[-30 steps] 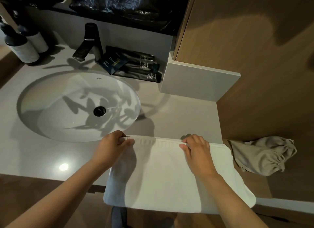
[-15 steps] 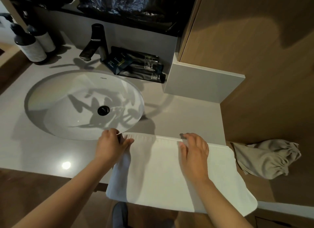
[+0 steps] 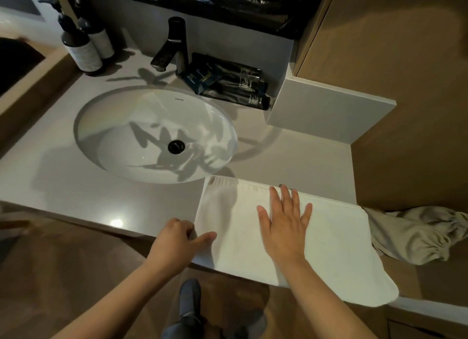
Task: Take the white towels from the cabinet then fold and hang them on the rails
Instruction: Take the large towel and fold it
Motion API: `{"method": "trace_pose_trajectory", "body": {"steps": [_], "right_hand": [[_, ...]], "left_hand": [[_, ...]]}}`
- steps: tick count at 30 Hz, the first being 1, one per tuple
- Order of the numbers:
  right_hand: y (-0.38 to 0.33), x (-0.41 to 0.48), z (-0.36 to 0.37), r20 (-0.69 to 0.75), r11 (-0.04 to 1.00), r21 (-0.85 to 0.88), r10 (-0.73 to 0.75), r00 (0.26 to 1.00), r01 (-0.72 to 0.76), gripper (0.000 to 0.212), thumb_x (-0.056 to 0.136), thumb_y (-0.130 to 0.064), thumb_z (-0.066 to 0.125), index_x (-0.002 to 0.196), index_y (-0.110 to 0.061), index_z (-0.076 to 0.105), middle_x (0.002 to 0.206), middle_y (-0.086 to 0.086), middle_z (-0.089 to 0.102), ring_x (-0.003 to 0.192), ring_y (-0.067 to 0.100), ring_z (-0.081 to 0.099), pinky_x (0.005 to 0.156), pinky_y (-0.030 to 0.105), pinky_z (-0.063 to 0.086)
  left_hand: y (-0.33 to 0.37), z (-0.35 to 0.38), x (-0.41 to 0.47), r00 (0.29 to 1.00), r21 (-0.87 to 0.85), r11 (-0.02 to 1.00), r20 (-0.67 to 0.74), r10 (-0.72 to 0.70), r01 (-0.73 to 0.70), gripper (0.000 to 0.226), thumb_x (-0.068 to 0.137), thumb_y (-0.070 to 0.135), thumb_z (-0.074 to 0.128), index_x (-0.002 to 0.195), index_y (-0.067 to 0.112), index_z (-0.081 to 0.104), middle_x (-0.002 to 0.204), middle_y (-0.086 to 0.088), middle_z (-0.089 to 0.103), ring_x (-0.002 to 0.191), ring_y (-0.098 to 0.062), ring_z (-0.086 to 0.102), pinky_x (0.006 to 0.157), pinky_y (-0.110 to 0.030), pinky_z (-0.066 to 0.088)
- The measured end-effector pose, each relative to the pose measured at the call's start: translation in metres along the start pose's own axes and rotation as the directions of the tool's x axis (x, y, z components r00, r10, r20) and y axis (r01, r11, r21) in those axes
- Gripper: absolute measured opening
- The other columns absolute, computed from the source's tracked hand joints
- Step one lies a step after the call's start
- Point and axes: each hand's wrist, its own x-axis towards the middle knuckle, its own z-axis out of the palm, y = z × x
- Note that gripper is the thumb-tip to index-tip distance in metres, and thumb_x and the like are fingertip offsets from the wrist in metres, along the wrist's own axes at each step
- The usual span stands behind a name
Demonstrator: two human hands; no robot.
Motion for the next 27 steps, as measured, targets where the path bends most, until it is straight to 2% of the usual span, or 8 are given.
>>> {"method": "trace_pose_trajectory", "body": {"steps": [3,10,13,16,19,22,25,27], "right_hand": [[-0.004,-0.001,-0.004,-0.013,1.000,0.006,0.000,1.000,0.001,0.087,0.088,-0.066,-0.018,0.154,-0.027,0.023,0.163,0.001,0.015,0.151,0.025,0.004,0.120,0.056,0.000],[-0.012,-0.001,-0.003,0.033,1.000,-0.012,0.018,0.999,-0.018,0.073,0.093,-0.060,-0.004,0.155,-0.027,0.017,0.164,0.001,0.009,0.151,0.024,-0.001,0.119,0.056,-0.004],[-0.036,0.007,-0.004,0.069,1.000,0.025,-0.005,0.998,0.003,0.068,0.098,-0.057,0.003,0.156,-0.024,0.010,0.165,0.003,0.004,0.151,0.023,-0.005,0.119,0.056,-0.006],[-0.056,0.018,-0.008,0.129,0.993,0.069,-0.101,0.987,0.092,0.071,0.097,-0.058,0.005,0.156,-0.021,0.002,0.164,0.002,-0.004,0.151,0.020,-0.011,0.120,0.050,-0.011],[-0.061,0.017,-0.014,0.149,0.971,0.137,-0.214,0.965,0.194,0.068,0.100,-0.057,0.010,0.156,-0.021,-0.002,0.164,0.001,-0.011,0.150,0.016,-0.016,0.120,0.044,-0.013],[-0.039,-0.001,-0.017,0.103,0.977,0.147,-0.173,0.980,0.157,0.073,0.093,-0.056,-0.003,0.157,-0.022,0.002,0.164,0.000,-0.010,0.150,0.015,-0.015,0.120,0.046,-0.012],[0.004,-0.022,-0.013,0.099,0.998,0.009,-0.070,0.993,0.070,0.076,0.087,-0.059,-0.014,0.156,-0.027,-0.008,0.162,-0.003,-0.017,0.148,0.017,-0.021,0.119,0.047,-0.015],[0.032,-0.030,-0.010,0.090,0.999,-0.017,-0.048,0.995,0.049,0.072,0.090,-0.063,-0.009,0.154,-0.031,-0.013,0.161,-0.005,-0.023,0.147,0.017,-0.025,0.118,0.045,-0.018]], "left_hand": [[-0.007,0.001,-0.010,1.000,-0.032,0.999,0.018,-0.022,0.023,0.046,0.084,0.048,0.065,0.055,0.016,0.049,0.059,0.004,0.045,0.044,-0.005,0.041,0.040,-0.012,0.031],[-0.020,-0.002,-0.017,0.996,-0.144,0.990,-0.084,-0.013,0.001,0.040,0.081,0.032,0.074,0.056,0.005,0.061,0.050,-0.010,0.059,0.039,-0.007,0.053,0.039,-0.013,0.039],[-0.035,-0.014,-0.011,0.985,-0.138,0.990,-0.165,-0.046,0.023,0.038,0.079,0.035,0.075,0.060,0.005,0.062,0.054,-0.009,0.064,0.048,-0.017,0.062,0.049,-0.031,0.054],[-0.041,-0.032,-0.002,0.968,-0.028,0.999,-0.249,-0.033,0.027,0.023,0.079,0.031,0.076,0.079,0.013,0.061,0.075,-0.002,0.064,0.065,-0.016,0.062,0.061,-0.037,0.057],[-0.035,-0.033,0.005,0.908,0.229,0.956,-0.331,0.256,-0.185,0.038,0.078,0.016,0.076,0.110,0.007,0.058,0.111,-0.012,0.060,0.092,-0.026,0.061,0.078,-0.039,0.056],[-0.005,-0.007,0.014,0.796,0.364,0.807,-0.228,0.561,-0.464,0.050,0.082,0.019,0.068,0.129,0.007,0.055,0.137,-0.016,0.051,0.124,-0.036,0.051,0.103,-0.050,0.044],[0.029,0.030,0.027,0.835,0.390,0.768,0.007,0.550,-0.508,0.061,0.096,0.048,0.018,0.150,0.022,0.026,0.160,-0.003,0.016,0.148,-0.028,0.012,0.120,-0.047,0.009],[0.030,0.049,0.035,0.875,0.519,0.728,0.087,0.476,-0.447,0.067,0.092,0.057,-0.001,0.153,0.029,-0.003,0.161,0.003,-0.013,0.147,-0.024,-0.019,0.119,-0.050,-0.008]]}}
